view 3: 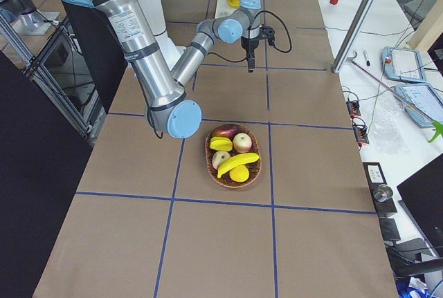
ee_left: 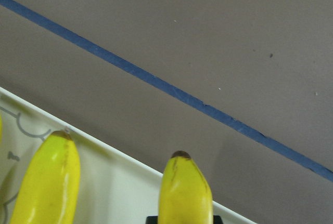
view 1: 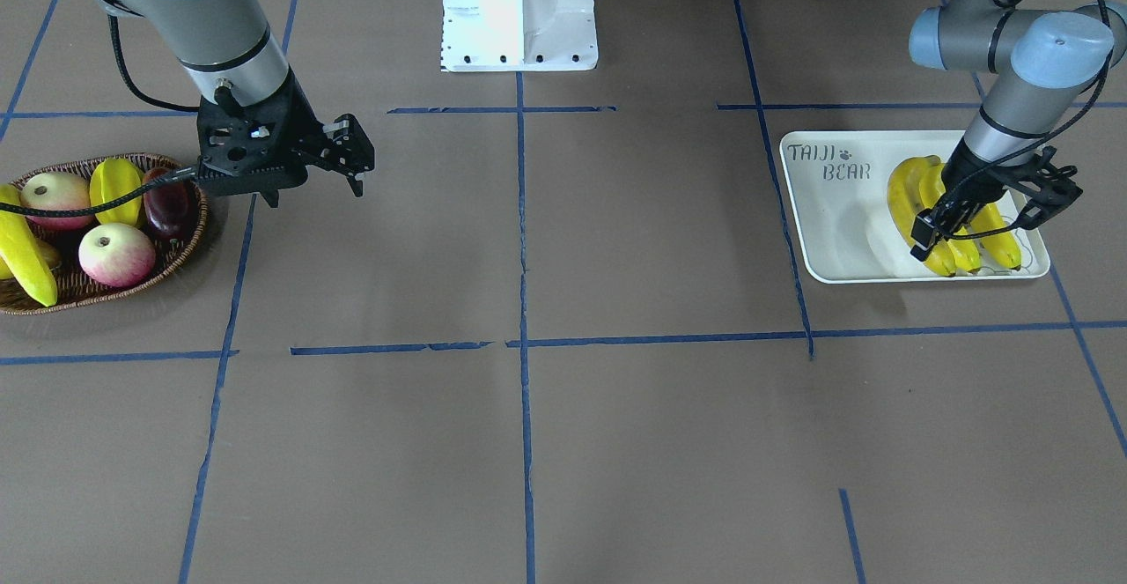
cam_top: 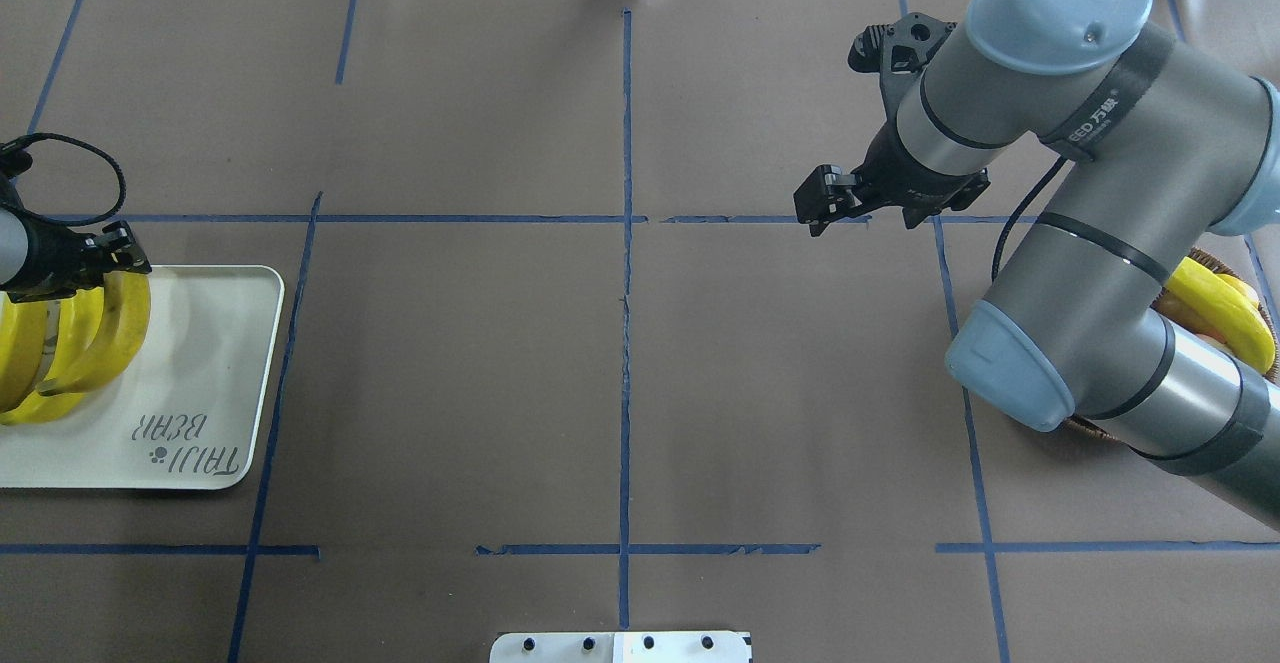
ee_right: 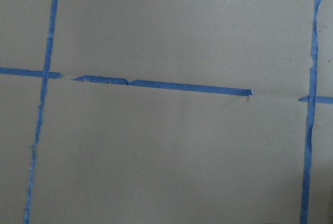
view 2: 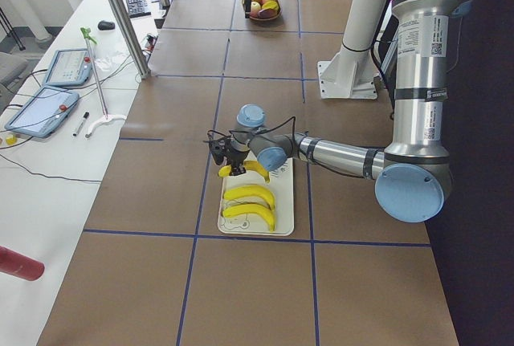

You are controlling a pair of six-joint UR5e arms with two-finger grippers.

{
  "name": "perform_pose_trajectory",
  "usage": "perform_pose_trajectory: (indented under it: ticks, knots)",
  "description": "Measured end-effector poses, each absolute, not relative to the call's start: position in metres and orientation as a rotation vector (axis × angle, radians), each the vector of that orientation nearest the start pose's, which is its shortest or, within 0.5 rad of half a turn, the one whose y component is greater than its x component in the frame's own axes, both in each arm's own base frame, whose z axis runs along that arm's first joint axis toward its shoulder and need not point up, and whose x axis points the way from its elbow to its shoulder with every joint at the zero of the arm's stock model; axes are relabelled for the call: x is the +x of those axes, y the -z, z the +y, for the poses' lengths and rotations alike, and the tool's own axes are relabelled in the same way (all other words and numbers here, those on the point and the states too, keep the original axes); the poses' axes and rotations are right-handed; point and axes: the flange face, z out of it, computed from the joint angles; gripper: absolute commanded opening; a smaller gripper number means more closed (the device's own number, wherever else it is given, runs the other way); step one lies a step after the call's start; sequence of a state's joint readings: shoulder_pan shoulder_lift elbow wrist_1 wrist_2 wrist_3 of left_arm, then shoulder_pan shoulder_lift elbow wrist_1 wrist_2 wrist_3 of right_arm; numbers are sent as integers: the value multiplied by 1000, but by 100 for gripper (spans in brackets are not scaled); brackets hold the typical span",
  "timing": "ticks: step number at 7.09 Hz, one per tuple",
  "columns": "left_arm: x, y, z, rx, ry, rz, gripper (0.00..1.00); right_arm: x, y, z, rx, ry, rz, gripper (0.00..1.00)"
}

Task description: Transfer all bananas from basket to plate

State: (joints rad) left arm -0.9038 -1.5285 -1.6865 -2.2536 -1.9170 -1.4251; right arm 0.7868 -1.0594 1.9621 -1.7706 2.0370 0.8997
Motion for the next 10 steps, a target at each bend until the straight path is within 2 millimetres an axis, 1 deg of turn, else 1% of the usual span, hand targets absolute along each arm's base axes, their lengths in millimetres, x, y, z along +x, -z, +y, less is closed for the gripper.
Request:
perform_pose_trajectory:
  ticks: [2,4,5,6,7,9,10]
  knots:
    - [239,-560,-461,90,586,826,4,-350,-229,-476,127,56,-812,100]
    - [247,-566,-458,99,555,855,4,-350,-229,-476,127,56,-813,100]
    - [250,-571,-456,102,545,866,8,-350,-230,-476,126,55,-811,100]
    - [253,-575,-455,99,538,868,19,-349,-231,-476,124,55,-810,100]
    - [256,-578,-453,95,533,866,41,-349,-231,-476,124,55,-810,100]
    - [260,-583,-451,89,523,859,100,-349,-232,-476,123,54,-808,100]
    - [261,-585,-450,92,506,855,100,-349,-233,-476,123,55,-808,100]
